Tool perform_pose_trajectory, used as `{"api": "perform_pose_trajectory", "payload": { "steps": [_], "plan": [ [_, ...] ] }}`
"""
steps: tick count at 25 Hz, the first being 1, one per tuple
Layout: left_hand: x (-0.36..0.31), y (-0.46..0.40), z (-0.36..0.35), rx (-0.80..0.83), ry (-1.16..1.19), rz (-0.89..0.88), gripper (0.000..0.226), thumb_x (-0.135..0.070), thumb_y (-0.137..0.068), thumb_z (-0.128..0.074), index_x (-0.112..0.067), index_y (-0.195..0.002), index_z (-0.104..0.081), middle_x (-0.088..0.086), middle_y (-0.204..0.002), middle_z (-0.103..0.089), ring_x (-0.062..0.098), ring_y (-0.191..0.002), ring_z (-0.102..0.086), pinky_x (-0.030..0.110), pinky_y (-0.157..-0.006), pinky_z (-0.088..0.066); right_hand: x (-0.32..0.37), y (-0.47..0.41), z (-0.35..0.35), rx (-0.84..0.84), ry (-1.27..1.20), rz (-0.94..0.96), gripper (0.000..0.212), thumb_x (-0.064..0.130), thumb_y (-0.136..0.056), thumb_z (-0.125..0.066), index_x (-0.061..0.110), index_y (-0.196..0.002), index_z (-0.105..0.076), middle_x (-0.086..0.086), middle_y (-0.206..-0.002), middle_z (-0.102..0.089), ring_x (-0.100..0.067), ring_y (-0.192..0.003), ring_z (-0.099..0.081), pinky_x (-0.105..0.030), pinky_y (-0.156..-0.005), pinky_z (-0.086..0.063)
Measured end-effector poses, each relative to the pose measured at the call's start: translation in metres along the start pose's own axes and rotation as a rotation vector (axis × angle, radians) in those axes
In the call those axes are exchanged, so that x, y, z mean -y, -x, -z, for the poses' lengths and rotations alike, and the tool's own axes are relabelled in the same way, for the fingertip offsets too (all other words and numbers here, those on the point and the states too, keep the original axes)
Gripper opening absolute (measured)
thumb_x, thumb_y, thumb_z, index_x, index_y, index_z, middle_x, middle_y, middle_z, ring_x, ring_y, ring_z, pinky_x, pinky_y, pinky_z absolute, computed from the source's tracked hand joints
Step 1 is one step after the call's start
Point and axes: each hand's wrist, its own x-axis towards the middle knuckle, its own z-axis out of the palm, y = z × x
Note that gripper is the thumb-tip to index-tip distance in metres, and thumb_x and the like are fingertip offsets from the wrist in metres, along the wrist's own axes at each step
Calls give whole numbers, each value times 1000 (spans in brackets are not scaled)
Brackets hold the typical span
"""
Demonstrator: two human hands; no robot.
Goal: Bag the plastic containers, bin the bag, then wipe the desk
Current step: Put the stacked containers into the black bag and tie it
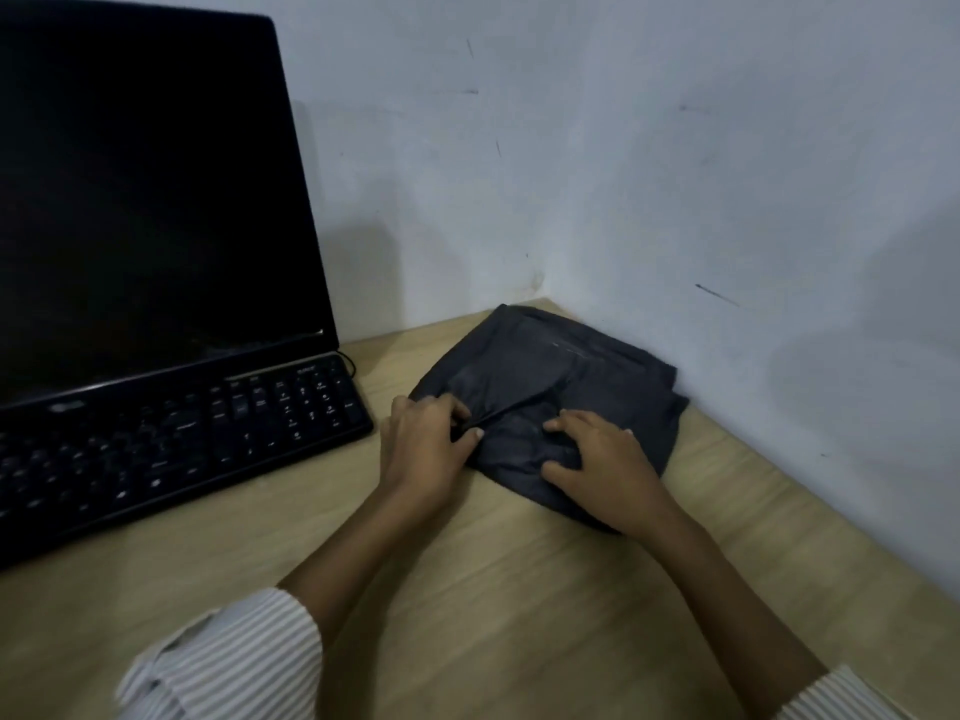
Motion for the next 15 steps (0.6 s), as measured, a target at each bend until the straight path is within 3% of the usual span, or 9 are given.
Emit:
{"api": "perform_pose_trajectory", "payload": {
  "steps": [3,5,8,10,15],
  "plan": [
    [-8,54,26,20,-74,-61,16,-41,-88,-59,-27,-95,-64,-8,-97,-66,16,-101,-54,35,-85,-41,9,26,2,30,-7,36,38,29,-89,-59,20,-126,-58,3,-143,-48,-17,-132,-43,-52,-117,-17],
    [-15,91,42,48,-98,-77,18,-44,-90,-54,-29,-96,-61,-10,-97,-64,13,-97,-55,33,-85,-39,19,46,0,-5,-30,66,30,28,-90,-58,17,-116,-64,1,-133,-57,-19,-123,-51,-50,-112,-29],
    [-23,143,60,82,-8,-91,19,-42,-90,-54,-27,-96,-63,-10,-92,-66,10,-88,-60,34,-80,-47,42,74,0,-79,-61,79,37,48,-90,-55,16,-106,-66,-1,-111,-66,-19,-104,-60,-41,-94,-45],
    [-24,173,71,120,110,-98,16,-35,-90,-54,-26,-98,-66,-11,-90,-67,7,-83,-60,33,-74,-50,62,94,-2,-69,-62,89,52,63,-85,-52,20,-113,-61,1,-114,-62,-17,-105,-58,-36,-86,-47],
    [-8,183,85,-163,198,-9,17,-17,-93,-52,-19,-107,-60,-6,-101,-54,6,-89,-51,18,-72,-39,101,125,-12,-91,28,157,62,60,-82,-60,26,-130,-45,0,-129,-47,-19,-114,-51,-32,-81,-44]
  ]
}}
